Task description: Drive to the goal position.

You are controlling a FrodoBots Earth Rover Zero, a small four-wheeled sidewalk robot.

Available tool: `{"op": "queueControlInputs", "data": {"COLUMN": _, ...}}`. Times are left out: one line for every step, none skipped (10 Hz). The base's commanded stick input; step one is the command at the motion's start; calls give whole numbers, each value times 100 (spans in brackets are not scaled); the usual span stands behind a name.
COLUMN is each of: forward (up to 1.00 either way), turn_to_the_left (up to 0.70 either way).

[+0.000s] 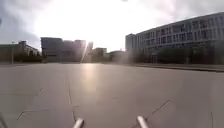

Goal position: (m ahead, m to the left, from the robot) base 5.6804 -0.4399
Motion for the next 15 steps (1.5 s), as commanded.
{"op": "queueControlInputs", "data": {"forward": 100, "turn_to_the_left": 27}}
{"op": "queueControlInputs", "data": {"forward": 100, "turn_to_the_left": 27}}
{"op": "queueControlInputs", "data": {"forward": 100, "turn_to_the_left": 27}}
{"op": "queueControlInputs", "data": {"forward": 100, "turn_to_the_left": 27}}
{"op": "queueControlInputs", "data": {"forward": 100, "turn_to_the_left": 27}}
{"op": "queueControlInputs", "data": {"forward": 100, "turn_to_the_left": 27}}
{"op": "queueControlInputs", "data": {"forward": 100, "turn_to_the_left": 27}}
{"op": "queueControlInputs", "data": {"forward": 100, "turn_to_the_left": 27}}
{"op": "queueControlInputs", "data": {"forward": 100, "turn_to_the_left": 27}}
{"op": "queueControlInputs", "data": {"forward": 100, "turn_to_the_left": 27}}
{"op": "queueControlInputs", "data": {"forward": 100, "turn_to_the_left": 27}}
{"op": "queueControlInputs", "data": {"forward": 100, "turn_to_the_left": 27}}
{"op": "queueControlInputs", "data": {"forward": 100, "turn_to_the_left": 27}}
{"op": "queueControlInputs", "data": {"forward": 100, "turn_to_the_left": 14}}
{"op": "queueControlInputs", "data": {"forward": 100, "turn_to_the_left": 0}}
